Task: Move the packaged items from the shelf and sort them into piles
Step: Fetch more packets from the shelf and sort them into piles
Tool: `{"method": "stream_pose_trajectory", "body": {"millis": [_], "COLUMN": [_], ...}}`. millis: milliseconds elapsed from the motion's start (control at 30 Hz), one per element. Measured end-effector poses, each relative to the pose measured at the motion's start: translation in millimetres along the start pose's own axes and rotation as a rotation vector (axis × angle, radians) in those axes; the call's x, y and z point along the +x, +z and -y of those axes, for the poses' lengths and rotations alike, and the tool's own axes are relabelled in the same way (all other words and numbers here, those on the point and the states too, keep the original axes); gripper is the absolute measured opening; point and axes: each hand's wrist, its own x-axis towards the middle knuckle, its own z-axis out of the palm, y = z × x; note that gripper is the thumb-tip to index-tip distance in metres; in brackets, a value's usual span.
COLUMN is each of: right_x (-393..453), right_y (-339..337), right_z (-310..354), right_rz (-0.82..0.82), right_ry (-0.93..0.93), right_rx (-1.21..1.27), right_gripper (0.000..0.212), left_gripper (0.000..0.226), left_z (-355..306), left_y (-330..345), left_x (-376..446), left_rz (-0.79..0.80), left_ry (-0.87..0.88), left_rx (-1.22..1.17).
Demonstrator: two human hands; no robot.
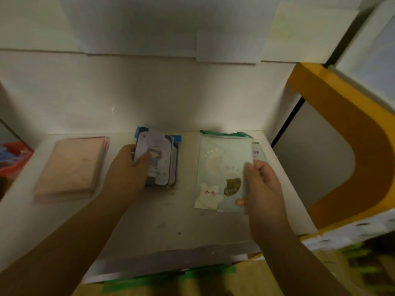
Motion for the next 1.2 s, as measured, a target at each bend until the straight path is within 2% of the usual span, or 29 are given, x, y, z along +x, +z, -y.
{"method": "stream_pose_trajectory", "body": {"millis": [67,200,367,567,667,800,900,1033,1100,1200], "right_x": [-5.2,-13.8,-18.8,-19.1,-17.9,-11.7,-3.5,15.4,29.7,51.4], "right_y": [2.4,5.6,7.8,7.8,3.6,-6.8,-20.5,-48.3,-62.7,-74.8], "right_z": [-0.4,-3.4,-7.8,-11.8,-13.8,-19.8,-21.2,-21.9,-25.2,-24.9], "right_rz": [-0.018,-0.054,-0.075,-0.095,-0.103,-0.173,-0.246,-0.331,-0.352,-0.281], "right_ry": [-0.004,-0.015,-0.011,-0.001,-0.001,-0.017,-0.052,-0.112,-0.068,0.029], "right_rx": [0.003,-0.010,-0.020,-0.040,-0.058,-0.128,-0.218,-0.468,-0.534,-0.558], "right_gripper": [0.017,0.016,0.015,0.015,0.017,0.021,0.017,0.024,0.032,0.036], "left_gripper": [0.014,0.028,0.034,0.058,0.066,0.058,0.070,0.070,0.073,0.069], "left_z": [4.8,15.1,22.9,19.8,10.3,-6.6,-17.2,-22.3,-23.6,-27.1], "left_y": [1.0,0.2,2.9,2.2,-1.7,0.5,8.0,14.6,16.2,18.4], "left_x": [4.4,8.7,12.3,10.9,-0.1,-16.0,-23.9,-27.8,-28.4,-30.3], "left_rz": [0.024,0.093,0.176,0.287,0.267,0.291,0.348,0.373,0.386,0.387], "left_ry": [0.023,0.033,0.073,0.065,0.170,0.398,0.495,0.559,0.579,0.597], "left_rx": [0.037,0.106,0.374,0.605,0.709,0.689,0.669,0.637,0.621,0.638]}}
